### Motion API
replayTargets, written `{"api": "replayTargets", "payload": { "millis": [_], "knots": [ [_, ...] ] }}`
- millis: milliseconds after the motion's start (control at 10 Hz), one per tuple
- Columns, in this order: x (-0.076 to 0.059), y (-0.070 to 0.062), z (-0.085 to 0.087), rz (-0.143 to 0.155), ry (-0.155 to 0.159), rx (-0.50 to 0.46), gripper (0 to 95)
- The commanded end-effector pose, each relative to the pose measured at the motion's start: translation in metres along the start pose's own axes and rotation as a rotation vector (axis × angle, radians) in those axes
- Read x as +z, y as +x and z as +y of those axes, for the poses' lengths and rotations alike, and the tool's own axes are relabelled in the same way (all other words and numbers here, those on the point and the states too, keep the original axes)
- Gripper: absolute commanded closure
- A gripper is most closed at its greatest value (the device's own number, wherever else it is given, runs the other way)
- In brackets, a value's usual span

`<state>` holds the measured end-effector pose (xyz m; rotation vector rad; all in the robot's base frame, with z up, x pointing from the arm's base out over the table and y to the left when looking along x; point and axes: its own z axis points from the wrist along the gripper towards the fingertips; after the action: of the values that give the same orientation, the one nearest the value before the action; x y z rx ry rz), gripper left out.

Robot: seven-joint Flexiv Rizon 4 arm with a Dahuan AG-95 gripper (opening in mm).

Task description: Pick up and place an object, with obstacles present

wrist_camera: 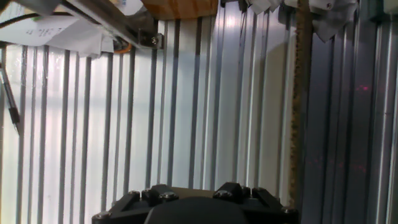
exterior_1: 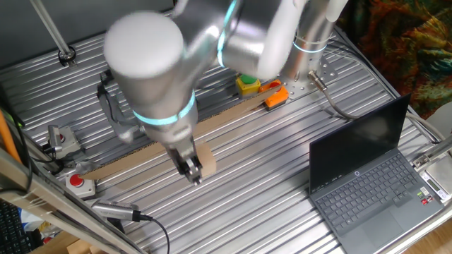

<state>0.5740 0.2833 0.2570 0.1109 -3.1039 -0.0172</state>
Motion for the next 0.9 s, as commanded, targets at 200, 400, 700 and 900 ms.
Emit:
{"api": "replayTargets", "payload": {
  "millis": [200, 400, 700, 900],
  "knots": [
    [0.011, 0.003, 0.003, -0.004, 0.012, 0.010, 95.0],
    [0.025, 0.004, 0.004, -0.018, 0.021, 0.011, 95.0],
    [0.046, 0.002, 0.005, -0.036, 0.039, 0.016, 95.0],
    [0.057, 0.001, 0.005, -0.047, 0.042, 0.018, 95.0]
  ]
}}
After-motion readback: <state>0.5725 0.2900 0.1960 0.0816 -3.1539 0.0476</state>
